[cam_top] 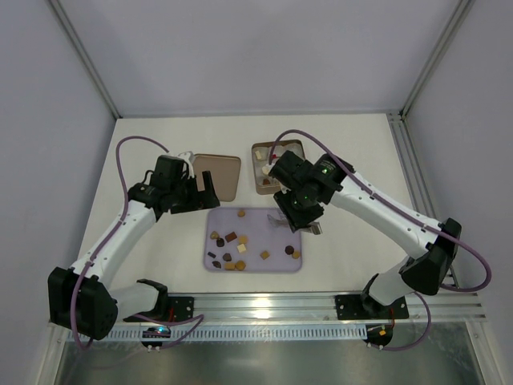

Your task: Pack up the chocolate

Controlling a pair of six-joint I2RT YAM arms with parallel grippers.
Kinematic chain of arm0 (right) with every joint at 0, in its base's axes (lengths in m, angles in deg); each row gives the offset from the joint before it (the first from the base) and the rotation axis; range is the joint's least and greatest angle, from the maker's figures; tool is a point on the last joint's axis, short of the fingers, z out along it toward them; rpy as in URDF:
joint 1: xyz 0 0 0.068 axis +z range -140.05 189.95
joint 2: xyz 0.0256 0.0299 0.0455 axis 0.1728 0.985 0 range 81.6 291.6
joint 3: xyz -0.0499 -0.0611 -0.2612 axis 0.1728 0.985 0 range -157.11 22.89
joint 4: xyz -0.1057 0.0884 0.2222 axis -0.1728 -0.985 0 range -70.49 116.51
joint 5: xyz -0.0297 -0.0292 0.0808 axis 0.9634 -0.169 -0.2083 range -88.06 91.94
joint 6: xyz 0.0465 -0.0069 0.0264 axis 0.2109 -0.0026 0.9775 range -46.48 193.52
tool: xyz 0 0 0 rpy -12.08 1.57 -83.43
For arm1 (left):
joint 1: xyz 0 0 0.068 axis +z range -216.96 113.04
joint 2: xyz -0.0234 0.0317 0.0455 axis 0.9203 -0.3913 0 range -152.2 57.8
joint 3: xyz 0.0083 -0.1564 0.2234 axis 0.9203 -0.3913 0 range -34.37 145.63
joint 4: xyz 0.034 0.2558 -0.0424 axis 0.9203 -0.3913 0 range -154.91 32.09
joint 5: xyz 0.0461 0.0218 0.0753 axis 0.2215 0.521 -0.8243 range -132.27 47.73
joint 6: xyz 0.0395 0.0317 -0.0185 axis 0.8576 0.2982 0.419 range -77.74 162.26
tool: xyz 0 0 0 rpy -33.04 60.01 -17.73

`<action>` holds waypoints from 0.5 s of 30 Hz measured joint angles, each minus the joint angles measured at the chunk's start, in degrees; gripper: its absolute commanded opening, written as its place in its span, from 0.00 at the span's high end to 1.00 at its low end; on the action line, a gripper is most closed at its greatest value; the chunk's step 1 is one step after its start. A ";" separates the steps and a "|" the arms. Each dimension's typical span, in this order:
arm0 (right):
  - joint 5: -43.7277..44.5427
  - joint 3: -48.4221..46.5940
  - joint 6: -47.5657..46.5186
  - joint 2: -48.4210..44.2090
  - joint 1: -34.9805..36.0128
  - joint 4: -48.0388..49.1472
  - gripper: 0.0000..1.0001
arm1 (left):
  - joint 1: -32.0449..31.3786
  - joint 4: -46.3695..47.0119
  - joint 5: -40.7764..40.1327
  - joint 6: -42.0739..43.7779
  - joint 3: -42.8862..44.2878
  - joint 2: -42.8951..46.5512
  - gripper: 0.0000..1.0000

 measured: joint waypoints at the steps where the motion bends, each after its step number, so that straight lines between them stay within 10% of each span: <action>1: -0.15 0.70 0.17 -0.22 0.28 0.02 0.56 | 0.00 -0.02 0.00 0.00 0.00 0.00 0.00; 15: -1.07 7.78 1.86 -3.78 2.43 0.02 0.56 | 0.00 0.00 0.42 0.00 0.00 0.24 0.00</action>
